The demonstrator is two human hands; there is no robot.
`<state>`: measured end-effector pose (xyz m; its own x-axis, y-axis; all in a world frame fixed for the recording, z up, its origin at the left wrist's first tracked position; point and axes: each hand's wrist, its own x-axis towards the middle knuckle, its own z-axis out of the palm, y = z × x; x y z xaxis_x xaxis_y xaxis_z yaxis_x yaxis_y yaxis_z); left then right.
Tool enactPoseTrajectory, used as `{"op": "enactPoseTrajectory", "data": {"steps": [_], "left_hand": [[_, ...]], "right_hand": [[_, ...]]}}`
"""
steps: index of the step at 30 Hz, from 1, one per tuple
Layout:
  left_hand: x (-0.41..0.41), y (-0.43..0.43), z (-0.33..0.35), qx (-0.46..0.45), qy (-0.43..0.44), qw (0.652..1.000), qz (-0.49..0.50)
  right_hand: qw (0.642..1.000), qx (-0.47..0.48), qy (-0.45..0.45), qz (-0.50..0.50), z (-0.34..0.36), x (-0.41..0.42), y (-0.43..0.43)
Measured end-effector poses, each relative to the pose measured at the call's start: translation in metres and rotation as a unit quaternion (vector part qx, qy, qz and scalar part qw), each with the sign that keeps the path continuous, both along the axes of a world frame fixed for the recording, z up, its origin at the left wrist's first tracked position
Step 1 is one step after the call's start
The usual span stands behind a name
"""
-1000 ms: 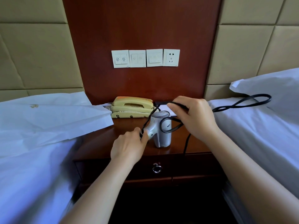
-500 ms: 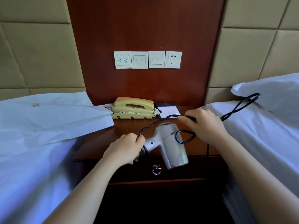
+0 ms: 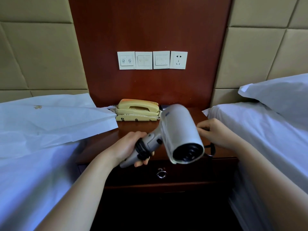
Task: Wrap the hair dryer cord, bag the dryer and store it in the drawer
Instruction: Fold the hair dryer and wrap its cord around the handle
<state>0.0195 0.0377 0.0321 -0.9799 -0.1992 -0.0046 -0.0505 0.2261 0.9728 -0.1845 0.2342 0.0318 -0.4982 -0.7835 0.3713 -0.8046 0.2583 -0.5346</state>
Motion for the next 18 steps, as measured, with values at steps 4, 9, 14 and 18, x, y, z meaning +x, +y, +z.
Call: {"op": "enactPoseTrajectory", "data": {"steps": [4, 9, 14, 18], "left_hand": [[-0.002, -0.011, -0.006, 0.073, -0.010, 0.994, 0.075], [-0.008, -0.029, -0.011, 0.223, -0.028, 0.964, 0.145], [-0.006, -0.028, -0.014, 0.270, -0.027, 0.938, 0.215], [-0.006, -0.021, -0.007, 0.302, -0.019, 0.930, 0.206]], "right_hand": [[1.000, 0.024, 0.013, 0.009, -0.007, 0.007, -0.006], [0.995, 0.085, 0.038, 0.030, -0.006, 0.027, -0.016], [0.984, 0.155, 0.068, 0.047, -0.003, 0.046, -0.027], [0.981, 0.174, 0.077, 0.046, 0.000, 0.058, -0.030]]}}
